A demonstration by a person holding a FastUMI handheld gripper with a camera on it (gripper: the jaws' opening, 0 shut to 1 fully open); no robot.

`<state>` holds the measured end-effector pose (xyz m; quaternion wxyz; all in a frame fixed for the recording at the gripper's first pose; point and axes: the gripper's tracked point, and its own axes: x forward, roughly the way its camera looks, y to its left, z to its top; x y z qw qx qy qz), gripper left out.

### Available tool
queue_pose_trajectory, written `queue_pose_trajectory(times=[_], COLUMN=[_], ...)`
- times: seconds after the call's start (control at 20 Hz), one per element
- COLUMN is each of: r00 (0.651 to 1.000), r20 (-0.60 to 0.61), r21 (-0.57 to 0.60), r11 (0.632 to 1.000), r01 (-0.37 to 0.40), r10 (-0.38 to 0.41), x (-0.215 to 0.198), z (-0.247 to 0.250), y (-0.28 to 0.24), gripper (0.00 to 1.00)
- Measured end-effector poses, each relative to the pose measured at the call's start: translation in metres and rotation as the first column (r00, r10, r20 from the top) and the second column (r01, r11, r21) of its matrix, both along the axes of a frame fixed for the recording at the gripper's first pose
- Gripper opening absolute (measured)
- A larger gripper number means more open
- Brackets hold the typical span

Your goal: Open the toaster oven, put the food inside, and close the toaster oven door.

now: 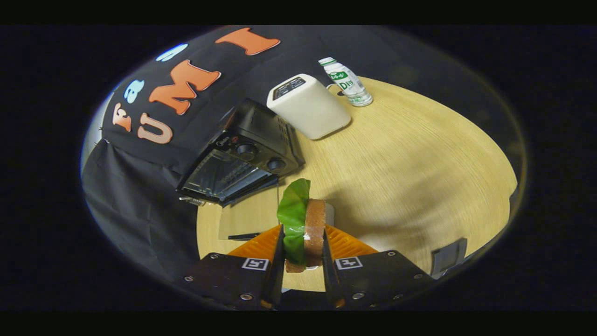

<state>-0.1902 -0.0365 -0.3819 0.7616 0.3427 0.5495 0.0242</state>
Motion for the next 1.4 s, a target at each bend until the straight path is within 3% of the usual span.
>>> queue_pose_trajectory(times=[0.3,0.75,1.05,1.4], r00=[0.994,0.984,0.973,0.970], r20=[0.104,0.165,0.166,0.122], r21=[0.082,0.173,0.234,0.213], r11=[0.996,0.984,0.965,0.960], r01=[0.032,0.035,0.117,0.181], r10=[-0.040,-0.064,-0.158,-0.210], x=[0.041,0.080,0.112,0.133], z=[0.042,0.051,0.038,0.000], y=[0.022,0.087,0.137,0.187], gripper=[0.37,0.37,0.37,0.37])
